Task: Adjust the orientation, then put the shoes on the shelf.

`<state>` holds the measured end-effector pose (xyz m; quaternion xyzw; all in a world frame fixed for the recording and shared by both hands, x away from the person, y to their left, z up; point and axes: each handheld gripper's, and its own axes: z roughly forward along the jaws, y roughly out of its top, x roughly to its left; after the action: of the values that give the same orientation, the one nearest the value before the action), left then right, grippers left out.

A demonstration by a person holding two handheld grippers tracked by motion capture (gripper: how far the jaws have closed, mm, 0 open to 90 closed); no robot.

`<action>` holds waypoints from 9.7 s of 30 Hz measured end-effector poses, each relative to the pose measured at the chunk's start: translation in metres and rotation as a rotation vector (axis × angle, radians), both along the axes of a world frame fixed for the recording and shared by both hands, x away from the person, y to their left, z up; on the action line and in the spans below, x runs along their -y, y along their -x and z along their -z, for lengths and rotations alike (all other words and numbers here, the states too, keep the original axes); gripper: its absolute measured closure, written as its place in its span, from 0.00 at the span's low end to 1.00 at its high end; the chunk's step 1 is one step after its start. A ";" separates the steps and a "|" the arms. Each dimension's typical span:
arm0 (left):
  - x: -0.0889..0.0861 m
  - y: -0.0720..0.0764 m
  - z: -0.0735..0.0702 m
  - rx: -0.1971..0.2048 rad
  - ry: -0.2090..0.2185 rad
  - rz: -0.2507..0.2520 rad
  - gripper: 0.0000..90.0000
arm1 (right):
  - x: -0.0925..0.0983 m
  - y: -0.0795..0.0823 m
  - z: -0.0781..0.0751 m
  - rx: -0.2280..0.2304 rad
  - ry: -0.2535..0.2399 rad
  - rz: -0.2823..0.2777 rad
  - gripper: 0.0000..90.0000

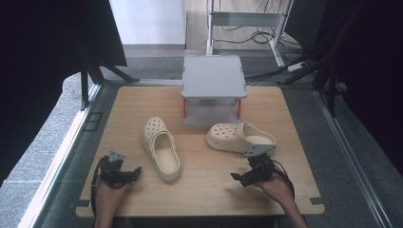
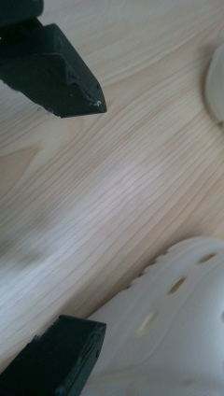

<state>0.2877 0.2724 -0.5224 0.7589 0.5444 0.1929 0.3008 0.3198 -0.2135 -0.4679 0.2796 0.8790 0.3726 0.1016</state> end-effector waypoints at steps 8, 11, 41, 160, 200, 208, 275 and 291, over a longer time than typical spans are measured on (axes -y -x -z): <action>0.000 0.000 0.000 0.000 0.000 0.000 0.05 | -0.029 -0.010 -0.016 -0.005 0.007 -0.043 0.06; 0.000 0.000 0.000 0.000 0.000 0.000 0.05 | -0.039 -0.015 -0.020 -0.011 0.002 -0.047 0.09; 0.000 0.000 0.000 0.001 -0.007 0.013 0.05 | -0.183 -0.076 -0.020 -0.090 -0.021 -0.090 0.22; 0.001 0.000 0.000 0.003 -0.003 0.020 0.06 | 0.009 -0.021 -0.055 -0.041 0.098 0.008 0.14; 0.001 0.000 0.000 0.002 -0.002 0.021 0.06 | 0.006 -0.108 -0.031 -0.149 0.105 -0.015 0.84; 0.001 0.000 0.000 0.002 -0.002 0.021 0.06 | -0.006 -0.091 -0.048 -0.138 0.099 0.023 0.84; 0.001 0.000 0.000 0.000 -0.003 0.023 0.06 | -0.095 0.000 -0.053 -0.117 0.061 -0.221 0.25; 0.001 0.000 0.000 0.001 -0.003 0.021 0.06 | -0.128 -0.003 -0.016 -0.106 0.126 -0.239 0.30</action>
<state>0.2874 0.2718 -0.5224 0.7650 0.5358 0.1910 0.3018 0.3226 -0.0857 -0.4515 0.1853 0.9318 0.3110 0.0273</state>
